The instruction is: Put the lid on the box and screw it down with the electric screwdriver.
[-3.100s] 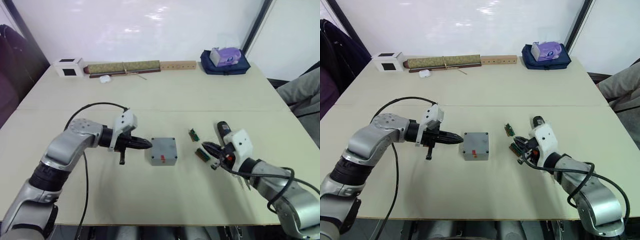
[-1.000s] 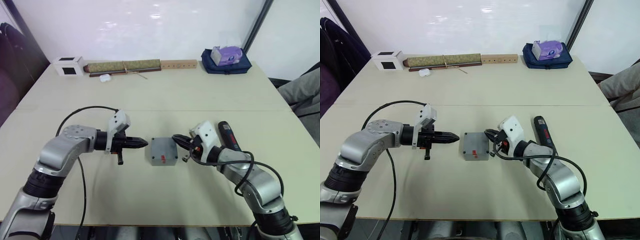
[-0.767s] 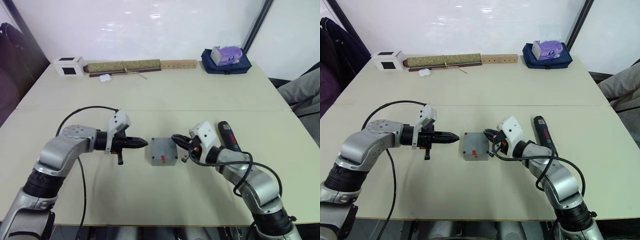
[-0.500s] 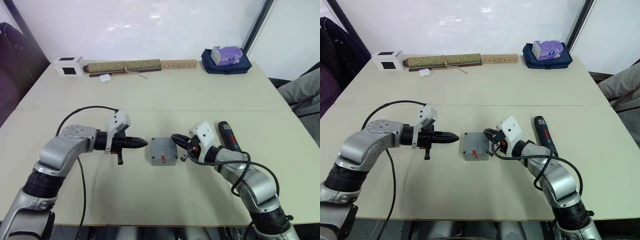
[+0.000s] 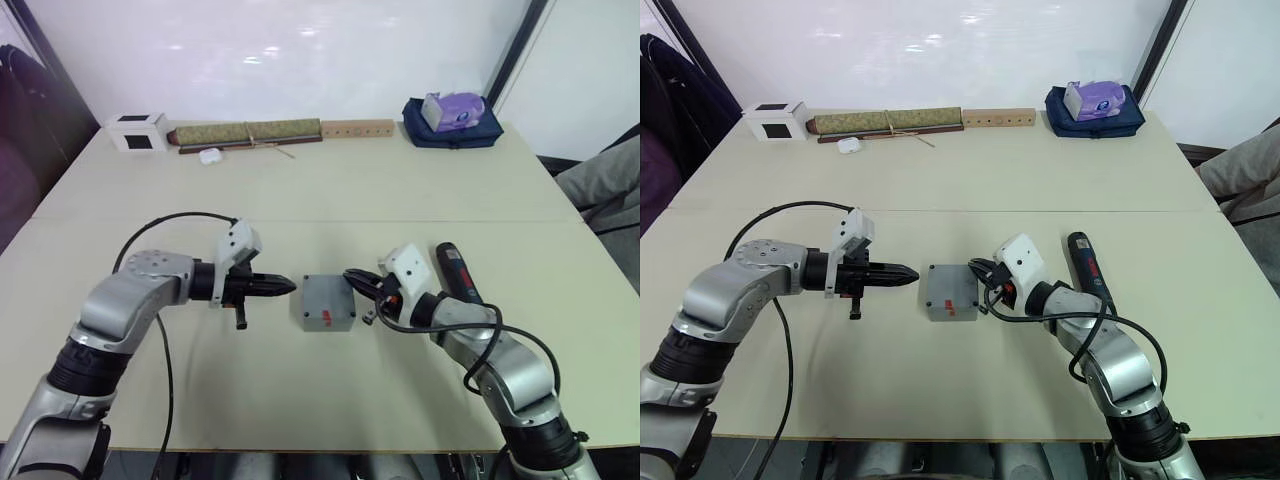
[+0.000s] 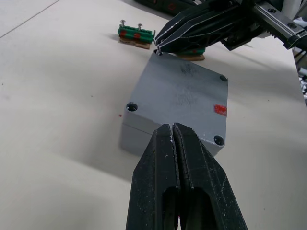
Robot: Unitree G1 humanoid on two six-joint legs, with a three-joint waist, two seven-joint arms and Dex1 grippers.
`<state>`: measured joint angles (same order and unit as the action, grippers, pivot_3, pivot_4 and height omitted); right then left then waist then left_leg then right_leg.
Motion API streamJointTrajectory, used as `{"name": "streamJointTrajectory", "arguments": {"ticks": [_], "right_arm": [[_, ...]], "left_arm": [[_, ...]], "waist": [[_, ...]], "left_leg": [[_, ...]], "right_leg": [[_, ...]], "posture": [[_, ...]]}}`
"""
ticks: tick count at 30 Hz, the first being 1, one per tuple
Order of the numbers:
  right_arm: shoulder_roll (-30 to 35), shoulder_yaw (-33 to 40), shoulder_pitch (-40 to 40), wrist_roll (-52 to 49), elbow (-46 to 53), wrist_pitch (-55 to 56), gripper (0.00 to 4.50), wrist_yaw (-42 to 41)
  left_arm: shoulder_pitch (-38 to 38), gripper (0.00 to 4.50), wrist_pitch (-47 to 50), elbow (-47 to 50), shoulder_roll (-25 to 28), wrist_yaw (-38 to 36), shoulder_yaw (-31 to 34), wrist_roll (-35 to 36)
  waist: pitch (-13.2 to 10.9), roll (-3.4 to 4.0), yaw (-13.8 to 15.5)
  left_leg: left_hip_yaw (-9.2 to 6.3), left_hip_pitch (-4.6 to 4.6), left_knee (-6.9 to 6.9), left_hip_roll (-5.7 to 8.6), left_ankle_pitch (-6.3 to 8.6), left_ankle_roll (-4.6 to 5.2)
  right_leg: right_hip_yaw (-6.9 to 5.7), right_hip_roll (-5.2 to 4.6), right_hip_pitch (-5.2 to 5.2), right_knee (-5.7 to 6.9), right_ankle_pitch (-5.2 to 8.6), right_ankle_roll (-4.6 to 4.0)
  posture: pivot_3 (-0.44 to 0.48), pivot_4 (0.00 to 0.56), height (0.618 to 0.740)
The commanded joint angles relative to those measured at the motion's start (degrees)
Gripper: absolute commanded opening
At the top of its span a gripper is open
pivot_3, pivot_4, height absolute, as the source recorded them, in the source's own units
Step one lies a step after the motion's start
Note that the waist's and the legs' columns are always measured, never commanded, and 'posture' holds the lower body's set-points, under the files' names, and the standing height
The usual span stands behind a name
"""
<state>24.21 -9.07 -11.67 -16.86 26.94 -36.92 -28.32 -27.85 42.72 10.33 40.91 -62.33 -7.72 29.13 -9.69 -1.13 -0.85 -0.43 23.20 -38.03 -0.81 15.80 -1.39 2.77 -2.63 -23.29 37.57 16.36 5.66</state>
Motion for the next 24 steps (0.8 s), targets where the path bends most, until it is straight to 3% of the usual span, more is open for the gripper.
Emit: {"name": "streamJointTrajectory", "arguments": {"ticks": [1, 7, 15, 18, 22, 24], "right_arm": [[0.4, 0.5, 0.0, 0.9, 0.7, 1.0, 0.83, 0.2], [0.9, 1.2, 0.2, 0.9, 1.1, 0.7, 3.27, -0.4], [1.2, 5.4, 0.3, -1.3, 2.1, -1.1, 3.27, 0.4], [2.7, 16.6, -3.5, -9.4, 3.8, -9.5, 3.27, 1.3], [13.3, 26.9, -6.5, -13.5, 1.4, -17.8, 4.33, -1.7], [18.3, 28.8, -8.3, -15.1, -0.7, -22.8, 4.45, -2.7]], "left_arm": [[-0.7, 0.00, -1.3, 0.7, -0.1, -0.4, 0.5, -0.1], [-0.9, 0.00, -1.5, 0.5, -0.4, -0.3, 0.4, -0.2], [-1.3, 0.00, -1.0, 1.1, -1.5, 0.2, 0.8, 0.6], [-4.1, 0.00, -0.5, 2.4, -2.2, -0.9, 1.0, 2.1], [-6.8, 0.00, -1.6, 4.5, -2.7, -3.2, -0.7, 2.4], [-7.8, 0.00, -1.7, 5.6, -2.9, -3.9, -1.4, 2.5]], "waist": [[0.0, 0.00, 0.0], [0.0, 0.00, 0.0], [0.0, 0.00, 0.0], [0.0, 0.03, 0.2], [0.0, 0.07, 0.4], [0.0, 0.07, 0.2]], "left_leg": [[0.00, 0.00, 0.00, 0.00, 0.00, 0.00], [0.00, 0.00, 0.00, 0.00, 0.00, 0.00], [0.00, 0.00, -0.01, 0.01, 0.00, 0.00], [0.00, 0.01, -0.02, 0.00, 0.00, 0.00], [-0.01, 0.13, -0.14, 0.10, 0.00, 0.00], [0.00, 0.10, -0.12, 0.10, 0.02, 0.04]], "right_leg": [[0.00, 0.00, 0.00, 0.00, 0.00, 0.00], [0.00, 0.00, 0.00, 0.01, 0.00, 0.00], [0.00, 0.00, 0.00, 0.01, 0.00, 0.00], [0.00, -0.02, 0.01, 0.01, 0.00, 0.00], [0.00, -0.16, -0.04, 0.03, -0.06, 0.09], [-0.01, -0.14, 0.04, -0.05, -0.06, 0.09]], "posture": [[0.000, 0.150, 0.740], [0.000, 0.150, 0.740], [0.000, 0.150, 0.740], [0.000, 0.150, 0.740], [0.000, 0.150, 0.740], [0.000, 0.150, 0.740]]}}
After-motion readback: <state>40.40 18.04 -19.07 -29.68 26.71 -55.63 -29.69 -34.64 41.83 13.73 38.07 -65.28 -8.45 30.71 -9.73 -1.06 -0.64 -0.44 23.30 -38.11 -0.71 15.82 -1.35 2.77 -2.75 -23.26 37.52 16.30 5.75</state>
